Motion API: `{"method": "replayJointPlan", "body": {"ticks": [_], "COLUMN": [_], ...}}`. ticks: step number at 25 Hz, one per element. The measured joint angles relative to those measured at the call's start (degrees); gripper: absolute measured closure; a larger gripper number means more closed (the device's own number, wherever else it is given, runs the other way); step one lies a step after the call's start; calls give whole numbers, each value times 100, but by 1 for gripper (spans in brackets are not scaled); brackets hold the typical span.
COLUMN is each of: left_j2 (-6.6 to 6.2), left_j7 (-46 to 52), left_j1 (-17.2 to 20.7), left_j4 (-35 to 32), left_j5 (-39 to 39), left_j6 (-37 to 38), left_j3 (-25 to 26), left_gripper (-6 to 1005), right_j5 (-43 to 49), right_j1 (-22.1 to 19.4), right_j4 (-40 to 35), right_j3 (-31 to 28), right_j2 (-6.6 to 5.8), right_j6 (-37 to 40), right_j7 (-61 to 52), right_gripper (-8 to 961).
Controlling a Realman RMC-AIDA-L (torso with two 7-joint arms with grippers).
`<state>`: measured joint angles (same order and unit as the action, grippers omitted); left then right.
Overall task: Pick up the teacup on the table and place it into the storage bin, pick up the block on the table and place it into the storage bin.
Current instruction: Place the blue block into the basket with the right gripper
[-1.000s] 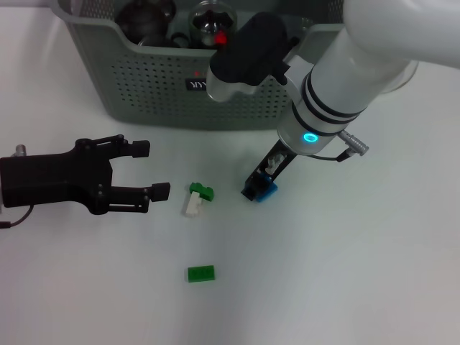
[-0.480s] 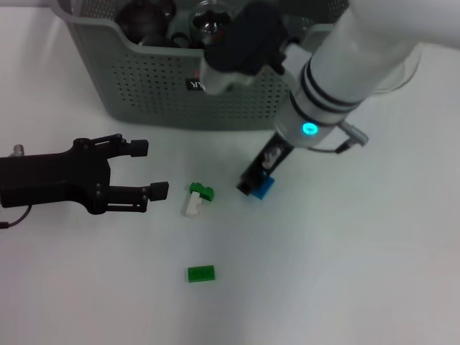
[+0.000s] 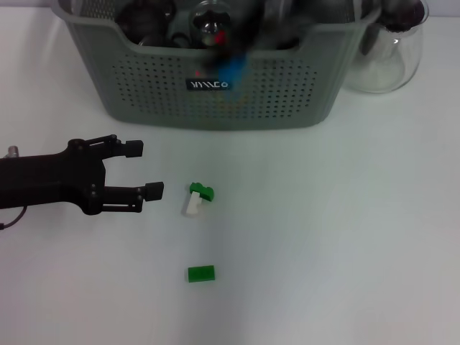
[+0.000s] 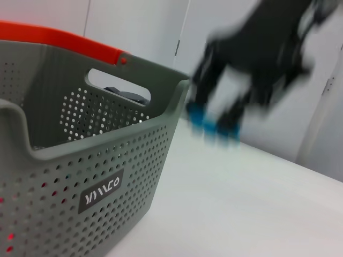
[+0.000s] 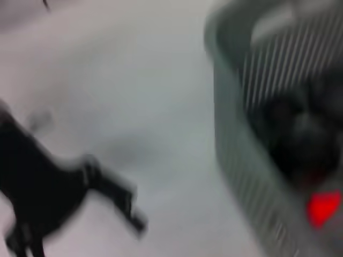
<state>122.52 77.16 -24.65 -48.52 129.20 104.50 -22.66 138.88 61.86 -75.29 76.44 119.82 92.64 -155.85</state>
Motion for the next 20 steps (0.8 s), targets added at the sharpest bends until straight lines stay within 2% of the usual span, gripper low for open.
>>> {"method": "replayJointPlan", "body": {"ticks": [3,4,7,10,14,20], "left_j2": [0,0,0,0,-2,-9], "left_j7": [19,26,44,49,50,53], "left_j1": [-3,-4,-13,-23,-41,-60], "left_j4": [-2,-4,-8,-9,-9,-9], "left_j5": [0,1,0,-12,-21,-4], "left_j6": [4,8,24,42,44,32], "left_j3": [-1,-1,-2,-1,-1,-1], "left_gripper": [122,122,123,123,123,124], "right_j5": [40,171,488,1142,1955,2525], "right_j1": [273,361,392,389,420,419], "right_j4": [-443,-575,-560,-197,847,1985], "right_j3": [-910,-1238,-1386,-1382,-1246,-907], "right_j2": [-17,-60,-97,-108,-77,-32], "right_j6": [250,152,-145,-648,-1365,-2260], "right_j7": [185,278,338,382,472,494], "right_gripper": [528,528,527,526,525,524]}}
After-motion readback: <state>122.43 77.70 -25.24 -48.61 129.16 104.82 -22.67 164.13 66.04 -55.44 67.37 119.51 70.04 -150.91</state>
